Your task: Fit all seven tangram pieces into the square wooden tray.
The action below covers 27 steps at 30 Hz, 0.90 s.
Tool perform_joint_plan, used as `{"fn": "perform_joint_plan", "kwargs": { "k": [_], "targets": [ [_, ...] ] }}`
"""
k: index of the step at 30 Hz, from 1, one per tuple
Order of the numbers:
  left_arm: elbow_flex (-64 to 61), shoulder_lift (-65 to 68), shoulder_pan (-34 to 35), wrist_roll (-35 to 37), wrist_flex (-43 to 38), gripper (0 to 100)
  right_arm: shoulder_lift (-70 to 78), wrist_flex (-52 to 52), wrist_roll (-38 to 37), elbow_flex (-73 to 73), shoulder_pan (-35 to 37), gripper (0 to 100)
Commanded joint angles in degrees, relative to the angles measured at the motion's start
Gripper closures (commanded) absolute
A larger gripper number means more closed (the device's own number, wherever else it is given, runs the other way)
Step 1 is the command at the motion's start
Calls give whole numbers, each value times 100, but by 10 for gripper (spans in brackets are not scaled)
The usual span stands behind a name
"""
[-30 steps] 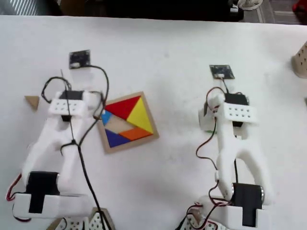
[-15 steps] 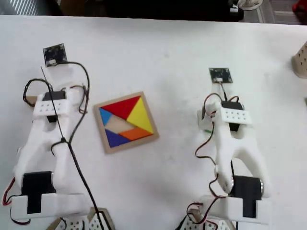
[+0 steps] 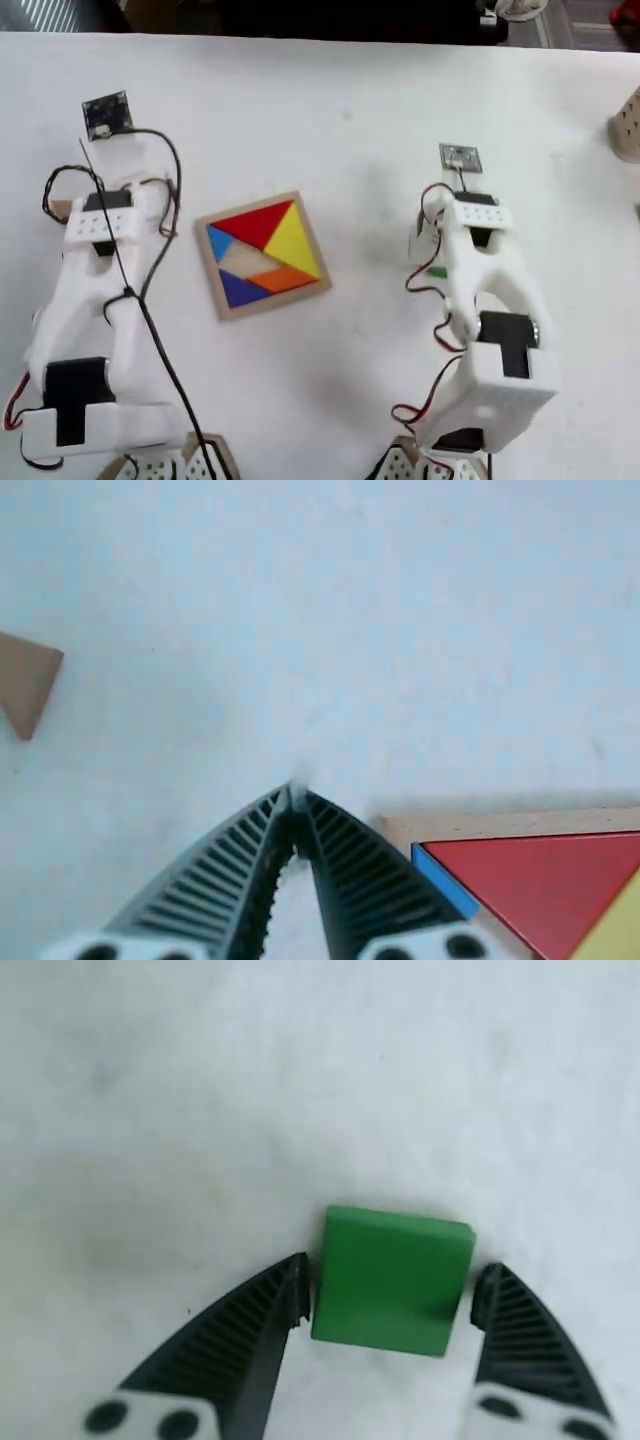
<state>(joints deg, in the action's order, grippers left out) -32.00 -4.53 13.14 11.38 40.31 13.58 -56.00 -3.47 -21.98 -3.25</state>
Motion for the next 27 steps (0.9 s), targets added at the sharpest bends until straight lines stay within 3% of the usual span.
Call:
{"fn": "perform_joint_plan", "kwargs": {
  "k": [1, 8, 14, 17, 22, 27],
  "targets": [
    [9, -295, 57, -44, -105, 976, 215, -295, 70, 615, -75, 752],
    [-44, -295, 233, -53, -132, 976, 251, -497, 35, 695, -75, 989],
    [-53, -295, 558, -9, -141, 976, -321, -1068, 26, 914, 31, 981],
    [-62, -295, 620, -9, -264, 976, -945, -1393, 18, 976, 558, 981],
    [-132, -259, 796, 18, -703, 976, -1446, -1446, 18, 1011, 2044, 978],
    [563, 620, 1138, 826, -554, 976, -998, -699, -229, 1187, 3468, 978]
  ]
}}
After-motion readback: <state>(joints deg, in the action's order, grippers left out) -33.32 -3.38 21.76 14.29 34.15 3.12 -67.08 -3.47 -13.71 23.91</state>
